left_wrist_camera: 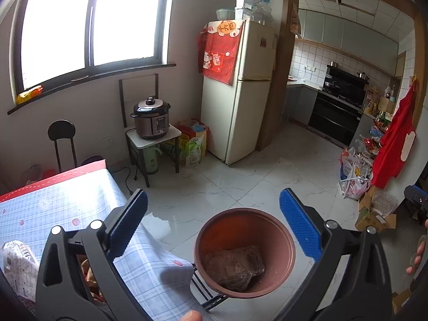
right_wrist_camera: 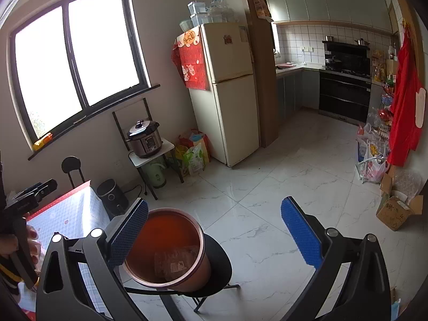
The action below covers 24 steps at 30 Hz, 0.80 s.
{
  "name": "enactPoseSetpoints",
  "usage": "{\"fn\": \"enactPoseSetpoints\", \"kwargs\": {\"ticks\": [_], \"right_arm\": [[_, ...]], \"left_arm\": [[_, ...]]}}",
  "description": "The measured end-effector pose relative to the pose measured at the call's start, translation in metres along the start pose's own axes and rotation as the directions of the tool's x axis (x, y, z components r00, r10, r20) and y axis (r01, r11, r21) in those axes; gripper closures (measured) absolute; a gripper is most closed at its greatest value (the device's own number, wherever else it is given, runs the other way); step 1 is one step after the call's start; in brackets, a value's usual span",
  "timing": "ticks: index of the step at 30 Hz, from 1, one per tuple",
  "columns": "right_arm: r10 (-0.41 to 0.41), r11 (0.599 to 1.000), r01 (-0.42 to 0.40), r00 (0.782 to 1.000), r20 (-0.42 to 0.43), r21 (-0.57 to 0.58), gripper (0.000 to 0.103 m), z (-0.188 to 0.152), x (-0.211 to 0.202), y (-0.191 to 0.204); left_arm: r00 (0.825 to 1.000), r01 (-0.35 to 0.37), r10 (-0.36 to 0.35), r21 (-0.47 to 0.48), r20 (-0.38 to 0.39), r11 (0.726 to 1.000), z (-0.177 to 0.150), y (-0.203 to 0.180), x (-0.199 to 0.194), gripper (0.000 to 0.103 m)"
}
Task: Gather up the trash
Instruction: 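Open the left tool to drop the clear container into the bin, then move both tools back over the trash on the table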
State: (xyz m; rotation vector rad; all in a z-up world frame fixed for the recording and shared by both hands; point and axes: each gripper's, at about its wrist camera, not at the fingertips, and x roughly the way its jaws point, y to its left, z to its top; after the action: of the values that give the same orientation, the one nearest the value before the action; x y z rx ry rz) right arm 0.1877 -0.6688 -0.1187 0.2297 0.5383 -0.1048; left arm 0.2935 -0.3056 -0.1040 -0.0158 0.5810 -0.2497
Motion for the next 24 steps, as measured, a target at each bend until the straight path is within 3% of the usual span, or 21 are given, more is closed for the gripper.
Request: {"fn": "enactPoseSetpoints", "kwargs": {"ticks": [6, 10, 16, 20, 24], "right_arm": [[0.065, 0.998, -0.065, 0.998, 0.010, -0.024, 0.005, 0.002, 0.004, 0.035], [0.131, 0.990, -0.132, 0.991, -0.008, -0.058, 0.005, -0.001, 0.010, 0.075], [0.249, 0.960, -0.255, 0.966, -0.065, -0.117, 0.005, -0.019, 0.014, 0.156], [0.329, 0.921, -0.350, 0.934, -0.137, -0.171, 0.005, -0.044, 0.014, 0.222], [0.397, 0.867, -0.446, 0.887, -0.235, -0.220, 0.005, -0.078, 0.012, 0.291]], "left_arm": [[0.993, -0.100, 0.105, -0.084, 0.058, 0.991, -0.008, 0.075, -0.066, 0.006], [0.968, -0.215, 0.233, -0.162, 0.097, 0.963, -0.025, 0.137, -0.127, 0.006], [0.904, -0.388, 0.421, -0.269, 0.073, 0.881, -0.073, 0.225, -0.215, 0.006], [0.858, -0.473, 0.514, -0.351, 0.027, 0.808, -0.119, 0.274, -0.264, 0.006], [0.841, -0.511, 0.540, -0.380, -0.036, 0.771, -0.163, 0.307, -0.295, 0.006]]}}
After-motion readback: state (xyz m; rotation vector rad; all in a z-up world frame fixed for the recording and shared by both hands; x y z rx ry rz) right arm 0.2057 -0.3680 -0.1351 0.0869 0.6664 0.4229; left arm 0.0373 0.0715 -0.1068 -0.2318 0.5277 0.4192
